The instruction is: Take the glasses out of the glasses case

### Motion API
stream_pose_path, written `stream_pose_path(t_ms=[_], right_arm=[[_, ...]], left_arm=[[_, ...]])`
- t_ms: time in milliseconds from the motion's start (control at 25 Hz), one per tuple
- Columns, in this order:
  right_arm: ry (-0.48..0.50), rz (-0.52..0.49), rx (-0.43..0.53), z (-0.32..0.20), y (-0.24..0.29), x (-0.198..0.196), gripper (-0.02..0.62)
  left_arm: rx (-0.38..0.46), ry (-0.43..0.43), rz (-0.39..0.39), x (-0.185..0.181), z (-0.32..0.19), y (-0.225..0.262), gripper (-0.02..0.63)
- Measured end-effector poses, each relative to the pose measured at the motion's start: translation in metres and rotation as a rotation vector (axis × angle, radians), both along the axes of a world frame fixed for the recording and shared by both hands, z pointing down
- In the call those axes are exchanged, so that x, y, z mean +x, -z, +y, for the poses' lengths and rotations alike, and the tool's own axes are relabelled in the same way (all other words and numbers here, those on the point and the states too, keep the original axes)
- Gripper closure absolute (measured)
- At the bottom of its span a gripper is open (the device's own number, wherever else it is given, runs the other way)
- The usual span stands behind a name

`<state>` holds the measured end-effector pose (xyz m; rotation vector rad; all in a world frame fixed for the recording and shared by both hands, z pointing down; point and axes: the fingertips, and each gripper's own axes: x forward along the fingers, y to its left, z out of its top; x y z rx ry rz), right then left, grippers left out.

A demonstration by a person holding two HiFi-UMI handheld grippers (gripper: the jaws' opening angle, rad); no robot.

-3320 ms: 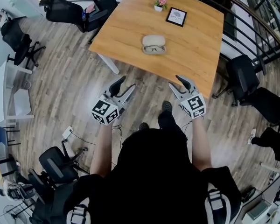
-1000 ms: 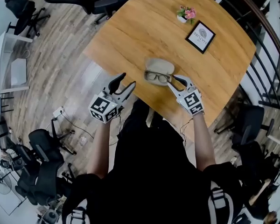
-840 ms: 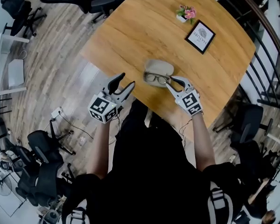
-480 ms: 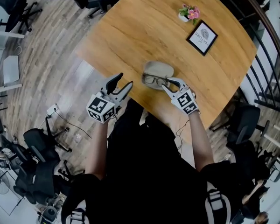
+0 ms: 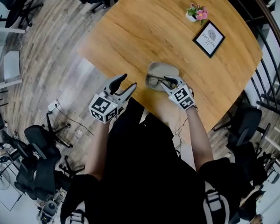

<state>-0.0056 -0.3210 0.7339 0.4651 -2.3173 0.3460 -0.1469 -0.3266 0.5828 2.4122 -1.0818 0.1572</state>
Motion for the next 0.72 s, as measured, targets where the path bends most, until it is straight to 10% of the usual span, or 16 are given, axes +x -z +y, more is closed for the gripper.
stream_pose_path(t_ms=[720], right_arm=[[0.116, 0.107, -0.049, -0.003, -0.034, -0.012, 0.545]], left_arm=[[-0.039, -0.032, 0.004, 0.0, -0.01, -0.013, 0.373]])
